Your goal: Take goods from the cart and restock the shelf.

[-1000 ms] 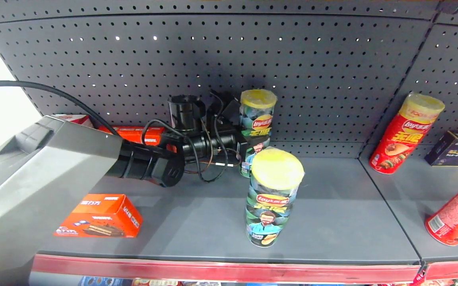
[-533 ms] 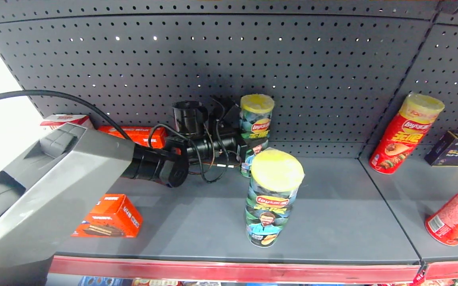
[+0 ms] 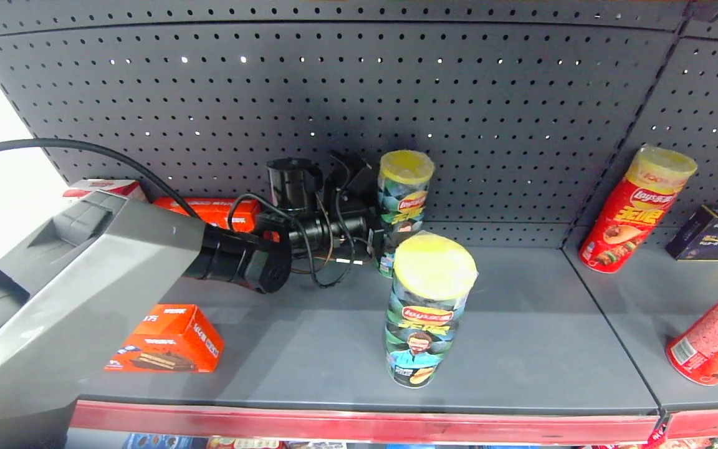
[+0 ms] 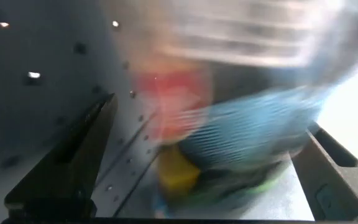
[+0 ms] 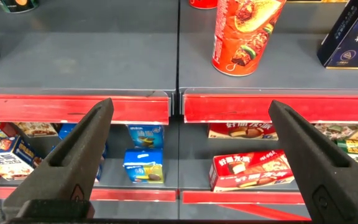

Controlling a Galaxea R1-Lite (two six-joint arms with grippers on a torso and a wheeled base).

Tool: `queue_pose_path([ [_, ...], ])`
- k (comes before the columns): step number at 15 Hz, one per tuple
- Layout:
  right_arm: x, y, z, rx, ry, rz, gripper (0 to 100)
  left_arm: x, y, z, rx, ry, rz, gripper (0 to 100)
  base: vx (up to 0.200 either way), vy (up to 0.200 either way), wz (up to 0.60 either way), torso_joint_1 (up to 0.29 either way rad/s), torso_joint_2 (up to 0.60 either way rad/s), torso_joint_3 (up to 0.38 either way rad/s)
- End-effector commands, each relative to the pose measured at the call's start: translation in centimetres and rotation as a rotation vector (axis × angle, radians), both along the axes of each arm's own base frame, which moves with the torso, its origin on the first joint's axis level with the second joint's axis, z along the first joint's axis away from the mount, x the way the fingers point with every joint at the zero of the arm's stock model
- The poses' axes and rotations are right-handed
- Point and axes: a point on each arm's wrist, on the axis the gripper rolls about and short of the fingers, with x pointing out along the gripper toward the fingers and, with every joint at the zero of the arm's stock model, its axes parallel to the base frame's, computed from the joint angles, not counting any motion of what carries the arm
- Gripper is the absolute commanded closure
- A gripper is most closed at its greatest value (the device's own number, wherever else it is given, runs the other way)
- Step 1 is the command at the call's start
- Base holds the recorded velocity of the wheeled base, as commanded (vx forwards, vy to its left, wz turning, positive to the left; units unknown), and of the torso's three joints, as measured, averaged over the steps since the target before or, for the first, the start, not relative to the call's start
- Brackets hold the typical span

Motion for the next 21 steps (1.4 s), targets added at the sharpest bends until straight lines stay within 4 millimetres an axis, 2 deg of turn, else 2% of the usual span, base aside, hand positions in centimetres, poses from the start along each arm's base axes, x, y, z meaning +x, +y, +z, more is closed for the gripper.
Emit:
queue_pose_path([
  [1, 0.0, 0.0, 0.0, 0.000, 0.001, 0.000, 0, -0.9, 0.7, 1.9, -0.012, -0.027, 0.009, 0, 0.000, 0.000, 0.00, 0.000, 0.00, 0.000],
  [5, 0.0, 0.0, 0.0, 0.000, 0.001, 0.000, 0, -4.1, 2.1, 4.0, 0.000, -0.033, 0.090, 0, 0.000, 0.000, 0.00, 0.000, 0.00, 0.000],
  [10, 0.0, 0.0, 0.0, 0.000, 0.001, 0.000, 0, -6.4, 3.4, 4.1, 0.105, -0.077, 0.153, 0, 0.000, 0.000, 0.00, 0.000, 0.00, 0.000],
  [21, 0.0, 0.0, 0.0, 0.000, 0.001, 0.000, 0, -6.7, 3.4, 4.1, 0.189, -0.100, 0.334, 0, 0.000, 0.000, 0.00, 0.000, 0.00, 0.000],
])
